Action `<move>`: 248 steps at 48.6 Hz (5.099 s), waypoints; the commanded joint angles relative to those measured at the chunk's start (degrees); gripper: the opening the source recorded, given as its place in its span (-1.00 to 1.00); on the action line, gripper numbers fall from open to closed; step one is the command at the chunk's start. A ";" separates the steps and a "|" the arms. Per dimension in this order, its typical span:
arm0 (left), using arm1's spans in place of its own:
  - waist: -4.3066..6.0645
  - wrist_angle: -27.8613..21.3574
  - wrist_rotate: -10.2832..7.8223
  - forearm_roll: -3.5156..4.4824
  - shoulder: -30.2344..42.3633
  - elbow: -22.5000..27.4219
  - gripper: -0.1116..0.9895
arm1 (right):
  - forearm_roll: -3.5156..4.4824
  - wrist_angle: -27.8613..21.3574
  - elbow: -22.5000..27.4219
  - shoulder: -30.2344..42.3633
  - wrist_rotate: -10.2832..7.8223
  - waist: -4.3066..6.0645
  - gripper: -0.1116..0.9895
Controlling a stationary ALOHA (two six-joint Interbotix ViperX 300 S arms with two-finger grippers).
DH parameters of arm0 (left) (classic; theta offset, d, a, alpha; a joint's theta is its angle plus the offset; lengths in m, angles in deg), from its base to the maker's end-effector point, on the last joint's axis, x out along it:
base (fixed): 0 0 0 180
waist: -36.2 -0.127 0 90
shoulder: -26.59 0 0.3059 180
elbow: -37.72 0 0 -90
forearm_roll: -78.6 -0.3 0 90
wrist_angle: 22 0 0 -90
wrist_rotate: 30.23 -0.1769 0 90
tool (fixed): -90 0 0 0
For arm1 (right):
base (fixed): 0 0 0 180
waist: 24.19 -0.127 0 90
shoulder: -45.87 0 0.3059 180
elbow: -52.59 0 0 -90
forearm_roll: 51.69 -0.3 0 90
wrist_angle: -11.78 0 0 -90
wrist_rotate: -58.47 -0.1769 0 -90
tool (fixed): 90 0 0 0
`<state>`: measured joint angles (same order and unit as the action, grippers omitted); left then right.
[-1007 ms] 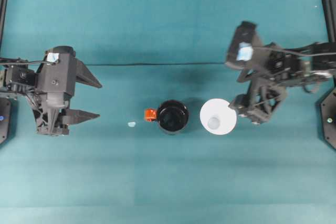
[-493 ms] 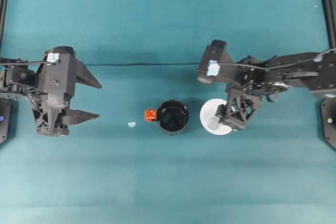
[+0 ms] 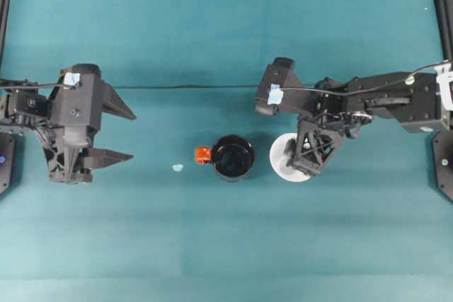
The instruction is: Put the paper cup into the moved red handle cup holder.
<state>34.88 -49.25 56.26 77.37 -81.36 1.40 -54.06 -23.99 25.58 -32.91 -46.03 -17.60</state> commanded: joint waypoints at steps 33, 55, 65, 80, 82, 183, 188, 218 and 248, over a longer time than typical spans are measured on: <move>-0.09 0.35 1.58 -0.26 -0.18 0.70 0.72 | -0.79 -11.25 9.14 -5.27 -0.26 0.79 -0.99; 0.00 0.35 2.11 -0.26 -0.26 0.70 0.72 | 0.35 -20.83 25.49 -4.57 0.00 1.41 -0.99; -0.09 0.35 2.11 -0.26 -0.26 0.62 0.72 | 0.26 -18.63 28.21 0.44 0.00 0.00 -0.99; 0.00 0.44 2.11 -0.26 -0.26 0.35 0.72 | 0.26 -15.56 27.95 5.89 0.00 -1.32 -0.99; 0.00 0.35 2.11 -0.26 -0.26 0.26 0.72 | 0.26 -15.12 27.86 6.68 0.00 -1.49 -0.99; 0.00 0.35 2.37 -0.26 -0.18 -0.53 0.72 | 1.76 -13.62 27.95 8.09 0.09 -3.69 0.78; -0.09 0.26 2.37 -0.26 -0.35 -0.62 0.72 | 1.93 -14.33 28.83 5.27 0.18 -3.78 0.78; 0.00 0.00 2.37 -0.26 -1.67 -1.23 0.72 | 3.34 -7.47 23.64 -8.70 3.78 -7.12 0.77; 0.00 0.00 2.46 -0.26 -2.46 -1.14 0.72 | 3.34 8.35 5.36 -24.26 3.69 -7.21 0.77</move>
<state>34.88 -49.42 58.63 77.37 -83.38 -0.71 -50.81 -17.04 31.73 -54.35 -42.78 -24.72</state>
